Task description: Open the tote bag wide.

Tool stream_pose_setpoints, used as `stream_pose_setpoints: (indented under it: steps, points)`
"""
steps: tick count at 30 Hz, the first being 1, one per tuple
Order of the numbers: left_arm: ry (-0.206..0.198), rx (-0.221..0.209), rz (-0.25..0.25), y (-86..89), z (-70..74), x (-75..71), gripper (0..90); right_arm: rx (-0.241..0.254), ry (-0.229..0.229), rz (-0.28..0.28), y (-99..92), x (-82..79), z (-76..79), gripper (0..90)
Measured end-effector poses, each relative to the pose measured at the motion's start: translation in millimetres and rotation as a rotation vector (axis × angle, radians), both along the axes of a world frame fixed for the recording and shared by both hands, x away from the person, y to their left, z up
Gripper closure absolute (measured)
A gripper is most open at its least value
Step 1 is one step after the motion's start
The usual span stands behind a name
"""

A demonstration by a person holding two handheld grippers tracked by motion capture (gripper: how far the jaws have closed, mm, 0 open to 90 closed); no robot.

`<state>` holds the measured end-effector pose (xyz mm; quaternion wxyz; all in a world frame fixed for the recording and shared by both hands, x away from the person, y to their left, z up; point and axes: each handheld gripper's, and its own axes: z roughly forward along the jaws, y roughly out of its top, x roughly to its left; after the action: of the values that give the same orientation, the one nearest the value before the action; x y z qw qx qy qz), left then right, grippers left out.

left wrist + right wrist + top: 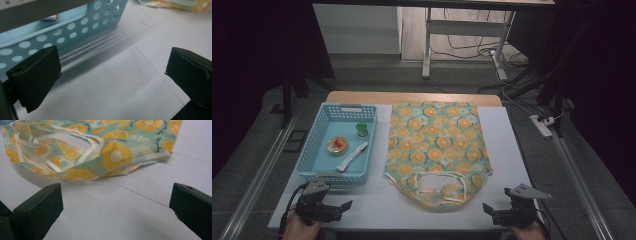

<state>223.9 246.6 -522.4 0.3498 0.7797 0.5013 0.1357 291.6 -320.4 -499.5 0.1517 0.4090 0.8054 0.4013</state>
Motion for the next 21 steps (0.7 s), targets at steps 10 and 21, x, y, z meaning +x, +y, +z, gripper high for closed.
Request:
stream_pose_setpoints:
  steps: [10, 21]
  points:
    - [0.015, 0.01, -0.023, -1.6, -0.6, 1.3, 0.9, -0.02, 0.007, 0.031, 3.4, -0.1, -0.8, 0.0]
    - [0.013, -0.006, -0.034, -0.2, -0.8, 1.2, 0.8, -0.021, 0.028, 0.022, 3.4, 1.0, -0.8, 0.0]
